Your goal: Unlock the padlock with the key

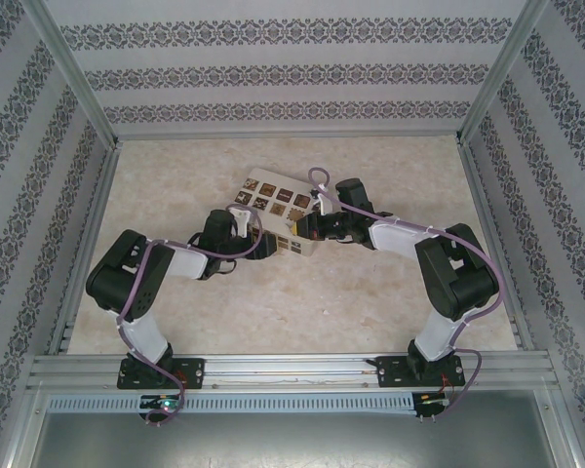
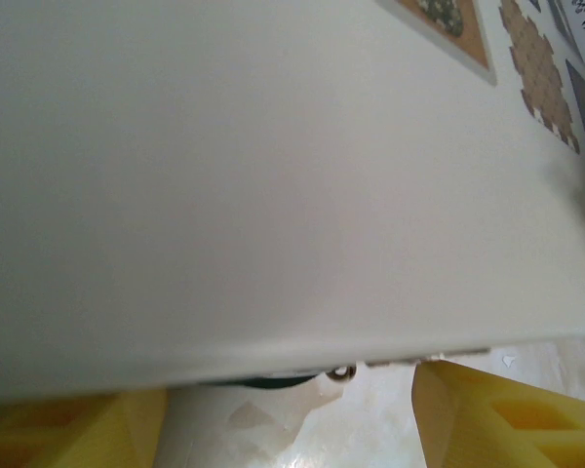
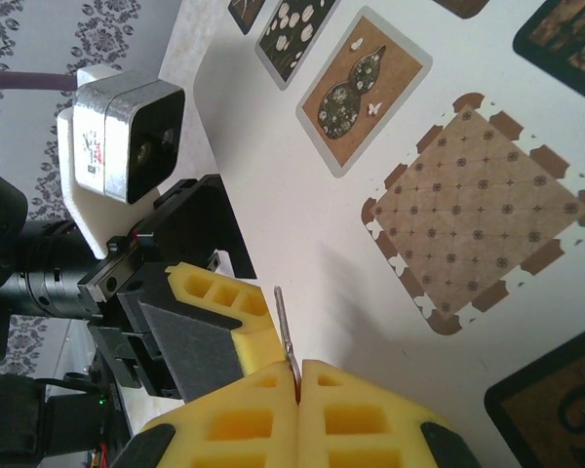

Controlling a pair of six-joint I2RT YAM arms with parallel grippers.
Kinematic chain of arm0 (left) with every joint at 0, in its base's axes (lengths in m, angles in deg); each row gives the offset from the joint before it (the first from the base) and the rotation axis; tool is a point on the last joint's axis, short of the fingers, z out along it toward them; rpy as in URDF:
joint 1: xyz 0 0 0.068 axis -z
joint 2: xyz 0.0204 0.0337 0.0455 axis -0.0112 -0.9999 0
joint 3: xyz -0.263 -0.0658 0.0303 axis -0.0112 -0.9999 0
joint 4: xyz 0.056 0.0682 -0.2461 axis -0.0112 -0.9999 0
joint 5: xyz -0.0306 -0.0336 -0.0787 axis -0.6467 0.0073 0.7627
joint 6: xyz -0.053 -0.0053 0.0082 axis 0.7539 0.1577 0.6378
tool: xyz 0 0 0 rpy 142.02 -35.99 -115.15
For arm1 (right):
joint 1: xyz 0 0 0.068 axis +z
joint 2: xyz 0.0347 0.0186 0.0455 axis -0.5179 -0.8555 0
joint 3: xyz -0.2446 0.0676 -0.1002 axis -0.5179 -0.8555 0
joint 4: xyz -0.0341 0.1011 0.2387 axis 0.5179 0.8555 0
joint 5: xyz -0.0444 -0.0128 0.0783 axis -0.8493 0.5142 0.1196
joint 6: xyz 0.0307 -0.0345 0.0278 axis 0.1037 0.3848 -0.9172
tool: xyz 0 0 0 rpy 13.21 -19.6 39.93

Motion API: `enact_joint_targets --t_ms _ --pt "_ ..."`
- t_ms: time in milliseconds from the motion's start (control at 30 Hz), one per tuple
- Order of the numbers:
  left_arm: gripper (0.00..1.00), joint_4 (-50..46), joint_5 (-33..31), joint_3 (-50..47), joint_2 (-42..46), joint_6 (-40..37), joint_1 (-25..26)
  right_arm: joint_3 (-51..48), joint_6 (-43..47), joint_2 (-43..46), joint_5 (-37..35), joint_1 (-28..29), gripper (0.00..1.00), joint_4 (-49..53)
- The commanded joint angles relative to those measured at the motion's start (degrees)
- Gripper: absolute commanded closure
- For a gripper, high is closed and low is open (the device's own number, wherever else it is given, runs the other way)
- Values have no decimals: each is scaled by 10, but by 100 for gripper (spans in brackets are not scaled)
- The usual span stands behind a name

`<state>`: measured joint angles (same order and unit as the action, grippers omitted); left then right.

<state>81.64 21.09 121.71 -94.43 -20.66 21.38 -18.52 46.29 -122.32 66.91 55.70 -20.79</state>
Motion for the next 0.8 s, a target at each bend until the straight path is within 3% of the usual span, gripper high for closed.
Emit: enact_joint_targets --t_ms 0,767 --pt "33 22 -7 20 -15 12 14 -4 15 -29 -26 -1 100 53" --pt "51 42 -29 22 -31 50 43 0 17 -29 -28 -2 100 56"
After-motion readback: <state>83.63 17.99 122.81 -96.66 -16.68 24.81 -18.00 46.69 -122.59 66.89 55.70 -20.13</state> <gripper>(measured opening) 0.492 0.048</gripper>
